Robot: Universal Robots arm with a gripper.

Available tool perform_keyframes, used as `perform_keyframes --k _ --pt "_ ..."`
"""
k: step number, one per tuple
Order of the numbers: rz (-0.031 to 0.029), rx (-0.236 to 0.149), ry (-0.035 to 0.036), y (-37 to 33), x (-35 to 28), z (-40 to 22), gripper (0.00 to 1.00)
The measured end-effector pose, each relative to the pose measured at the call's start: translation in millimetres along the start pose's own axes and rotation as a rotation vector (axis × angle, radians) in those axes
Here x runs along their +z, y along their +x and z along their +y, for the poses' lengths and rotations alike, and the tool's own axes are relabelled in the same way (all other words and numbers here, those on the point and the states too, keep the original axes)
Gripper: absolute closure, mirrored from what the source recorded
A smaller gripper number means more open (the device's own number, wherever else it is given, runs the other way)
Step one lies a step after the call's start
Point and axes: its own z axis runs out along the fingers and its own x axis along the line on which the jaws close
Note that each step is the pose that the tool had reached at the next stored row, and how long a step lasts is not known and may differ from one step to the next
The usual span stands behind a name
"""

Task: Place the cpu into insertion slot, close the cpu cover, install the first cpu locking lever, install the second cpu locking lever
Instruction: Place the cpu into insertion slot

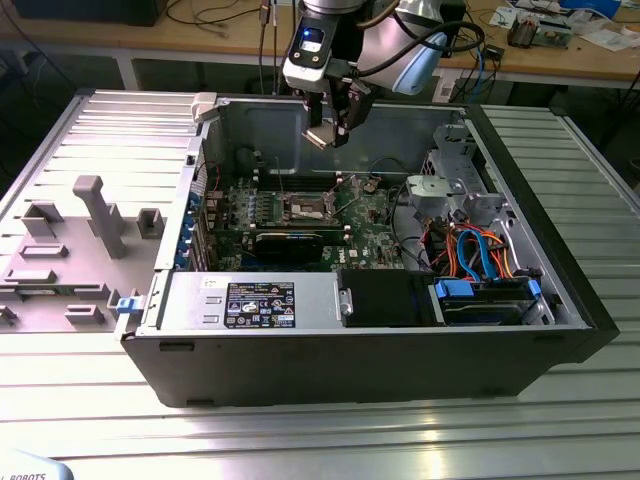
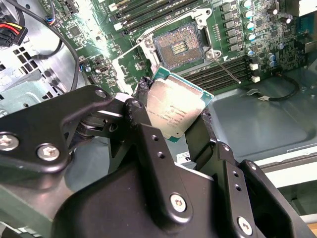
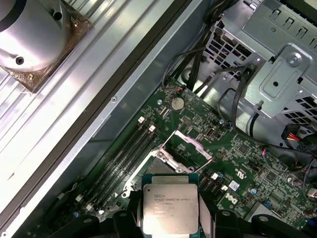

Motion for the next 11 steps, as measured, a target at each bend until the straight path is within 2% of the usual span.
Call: perform_keyframes --k 6,11 --pt "-0.0014 0.013 0.0000 0.0 0.8 0.0 0.46" --pt "-0.0052 0.059 -0.0002 0.3 4.4 -0.8 0.46"
